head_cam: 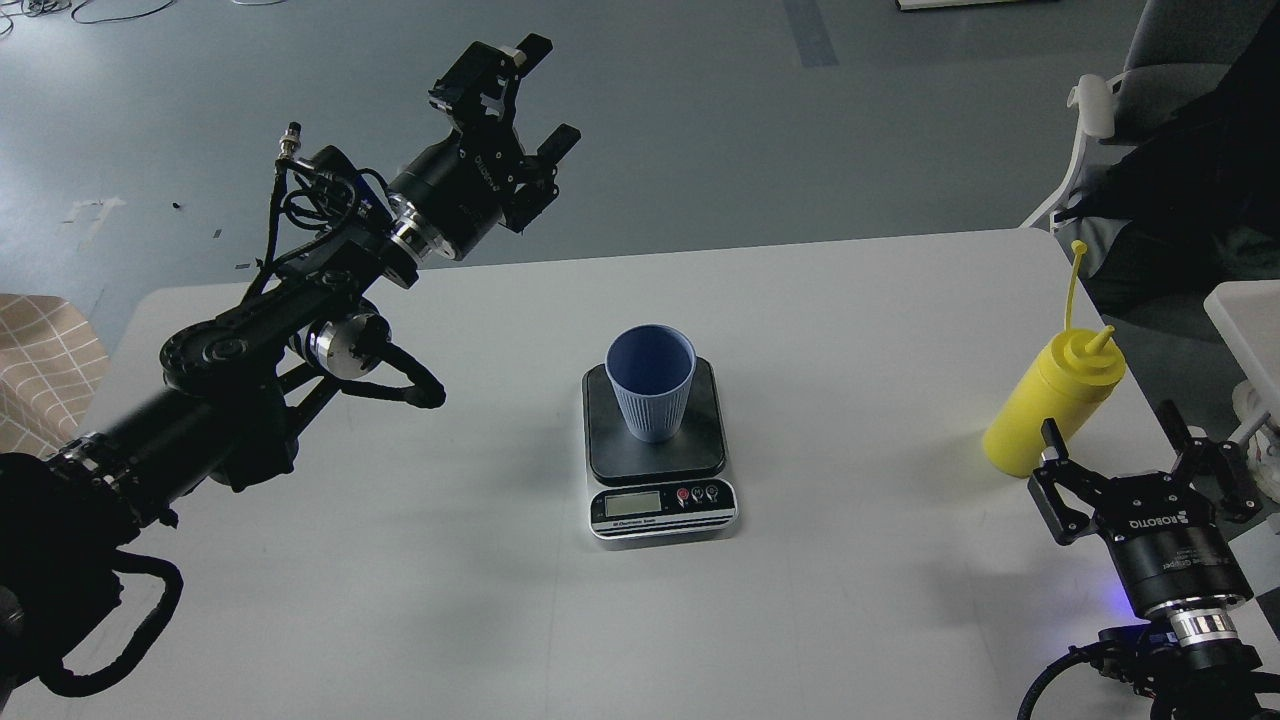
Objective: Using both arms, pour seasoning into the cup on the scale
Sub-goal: 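Lower the right gripper to the yellow squeeze bottle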
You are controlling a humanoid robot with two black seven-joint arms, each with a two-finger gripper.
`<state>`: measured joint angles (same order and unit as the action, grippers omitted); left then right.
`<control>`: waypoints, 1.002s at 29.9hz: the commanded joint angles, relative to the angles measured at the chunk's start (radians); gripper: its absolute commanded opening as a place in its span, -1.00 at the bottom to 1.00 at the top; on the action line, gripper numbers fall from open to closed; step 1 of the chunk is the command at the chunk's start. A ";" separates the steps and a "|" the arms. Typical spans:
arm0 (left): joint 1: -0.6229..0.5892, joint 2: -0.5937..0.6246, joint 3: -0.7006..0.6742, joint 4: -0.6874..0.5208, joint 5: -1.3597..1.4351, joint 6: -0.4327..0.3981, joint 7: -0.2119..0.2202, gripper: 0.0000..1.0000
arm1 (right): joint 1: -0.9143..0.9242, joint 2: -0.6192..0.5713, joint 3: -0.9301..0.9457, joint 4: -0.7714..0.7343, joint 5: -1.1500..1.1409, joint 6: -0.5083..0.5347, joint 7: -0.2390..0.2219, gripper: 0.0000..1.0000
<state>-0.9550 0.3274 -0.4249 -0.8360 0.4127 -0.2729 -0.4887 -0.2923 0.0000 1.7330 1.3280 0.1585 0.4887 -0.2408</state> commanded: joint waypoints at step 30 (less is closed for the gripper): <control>0.001 0.001 0.002 -0.015 0.001 0.000 0.000 0.96 | 0.309 0.000 -0.003 -0.291 -0.114 0.000 0.009 1.00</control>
<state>-0.9551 0.3261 -0.4244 -0.8515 0.4137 -0.2731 -0.4887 -0.0044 0.0000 1.7307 1.0516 0.0640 0.4886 -0.2376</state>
